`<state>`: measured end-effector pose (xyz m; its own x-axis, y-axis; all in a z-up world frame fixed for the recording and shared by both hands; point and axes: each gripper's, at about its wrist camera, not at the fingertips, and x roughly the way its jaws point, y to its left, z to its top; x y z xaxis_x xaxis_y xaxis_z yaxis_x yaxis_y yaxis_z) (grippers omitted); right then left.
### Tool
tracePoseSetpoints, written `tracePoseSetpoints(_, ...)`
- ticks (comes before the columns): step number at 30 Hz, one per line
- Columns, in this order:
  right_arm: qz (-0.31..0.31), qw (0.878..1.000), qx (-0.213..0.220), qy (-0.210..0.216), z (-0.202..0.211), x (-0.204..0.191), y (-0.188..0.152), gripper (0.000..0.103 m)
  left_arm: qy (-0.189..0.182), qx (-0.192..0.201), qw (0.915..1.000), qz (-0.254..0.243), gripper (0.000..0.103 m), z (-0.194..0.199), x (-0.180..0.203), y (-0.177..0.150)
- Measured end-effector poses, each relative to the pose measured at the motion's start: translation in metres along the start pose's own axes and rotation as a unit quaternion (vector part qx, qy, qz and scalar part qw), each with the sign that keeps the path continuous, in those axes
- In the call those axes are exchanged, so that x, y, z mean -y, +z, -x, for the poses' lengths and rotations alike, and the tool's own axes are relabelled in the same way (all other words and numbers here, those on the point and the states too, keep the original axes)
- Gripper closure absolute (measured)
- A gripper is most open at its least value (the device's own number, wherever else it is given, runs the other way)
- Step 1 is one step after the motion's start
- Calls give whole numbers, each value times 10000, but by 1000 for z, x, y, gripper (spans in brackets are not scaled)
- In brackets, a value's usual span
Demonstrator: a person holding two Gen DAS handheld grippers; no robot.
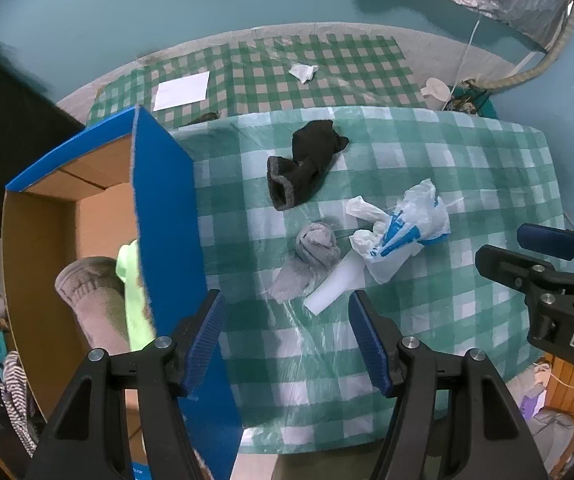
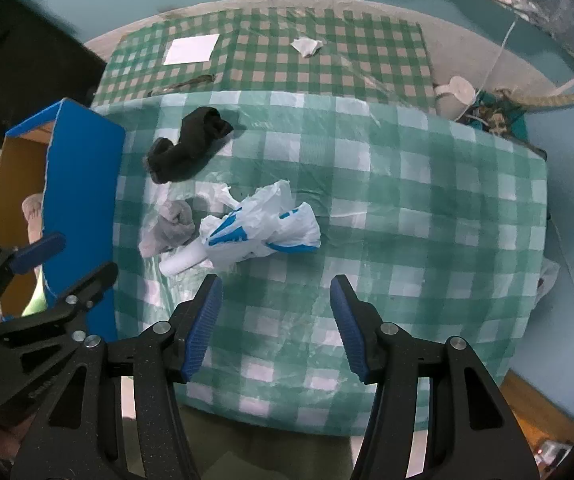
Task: Organize soft objects
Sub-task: 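Move both tools back over the table toward the white bag and grey sock, then grasp the white plastic bag with the right gripper while the left grasps the grey sock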
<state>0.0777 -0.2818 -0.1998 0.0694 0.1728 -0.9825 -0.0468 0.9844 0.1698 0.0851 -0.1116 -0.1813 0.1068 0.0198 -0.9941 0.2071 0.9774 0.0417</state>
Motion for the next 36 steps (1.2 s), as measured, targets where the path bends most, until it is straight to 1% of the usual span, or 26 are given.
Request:
tracePoseSetpoints(7,-318,9992,-102,211,-20,5,10,46,106,-9,9999,-21,38,-17,2,5)
tracePoseSetpoints(19,-632,9972,-265,307,-52,5,22,46,208,-171,9995,140,38,-38,-13,0)
tracePoseSetpoints(28,-724,9966,-331,205,-68,-4,28,46,394,-70,9992,-34,37,-41,-14,-5)
tracePoseSetpoints(29,-736,9965,-337,201,-69,-4,28,46,415,-46,9991,-61,37,-41,-15,-5)
tracePoseSetpoints(31,-761,9964,-339,161,-73,-6,29,46,444,8,9989,-119,33,-41,-14,-5)
tracePoseSetpoints(36,-673,9970,-384,-9,-85,-13,29,46,568,73,9980,-254,33,-43,-13,-5)
